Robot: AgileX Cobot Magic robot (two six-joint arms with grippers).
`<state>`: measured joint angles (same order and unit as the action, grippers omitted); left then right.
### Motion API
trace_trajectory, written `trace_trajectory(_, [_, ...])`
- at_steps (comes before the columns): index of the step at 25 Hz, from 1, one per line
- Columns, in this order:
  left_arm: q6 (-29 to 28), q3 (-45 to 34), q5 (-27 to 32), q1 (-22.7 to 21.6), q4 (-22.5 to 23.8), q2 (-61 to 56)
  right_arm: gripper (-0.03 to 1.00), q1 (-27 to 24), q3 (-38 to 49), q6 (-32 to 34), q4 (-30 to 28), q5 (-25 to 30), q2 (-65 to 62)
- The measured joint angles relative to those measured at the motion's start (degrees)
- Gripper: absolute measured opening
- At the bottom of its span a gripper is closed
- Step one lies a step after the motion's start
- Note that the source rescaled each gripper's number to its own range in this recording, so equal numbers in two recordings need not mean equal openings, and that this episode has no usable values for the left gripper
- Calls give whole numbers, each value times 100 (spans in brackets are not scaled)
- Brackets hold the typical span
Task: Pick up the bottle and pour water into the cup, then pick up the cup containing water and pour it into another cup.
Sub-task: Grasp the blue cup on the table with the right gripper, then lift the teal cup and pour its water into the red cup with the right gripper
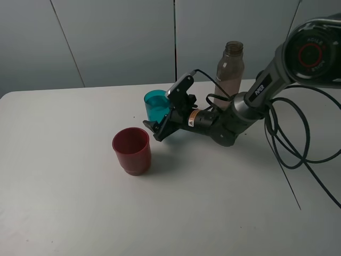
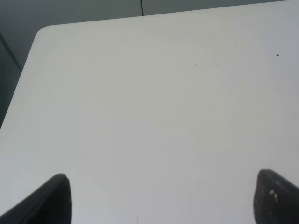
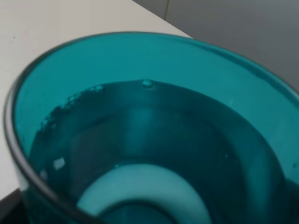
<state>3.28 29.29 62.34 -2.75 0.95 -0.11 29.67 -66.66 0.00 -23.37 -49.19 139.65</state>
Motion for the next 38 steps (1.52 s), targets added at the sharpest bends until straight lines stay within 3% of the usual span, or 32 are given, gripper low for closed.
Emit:
trace_trajectory(13, [0,0,0,0,0,0,98,0,-229,233,-46,-166,126])
trace_trajectory(14, [0,0,0,0,0,0,93,0,-241,233,-49,-166,126])
trace_trajectory(15, [0,0,0,0,0,0,81,0,-241,250,-71,-166,126])
trace_trajectory(16, [0,0,0,0,0,0,60,0,-241,246,-101,-155,126])
trace_trajectory(18, [0,0,0,0,0,0,5,0,-241,276,-126,-155,126])
trace_trajectory(38, [0,0,0,0,0,0,5,-10,-241,321,-299,-221,141])
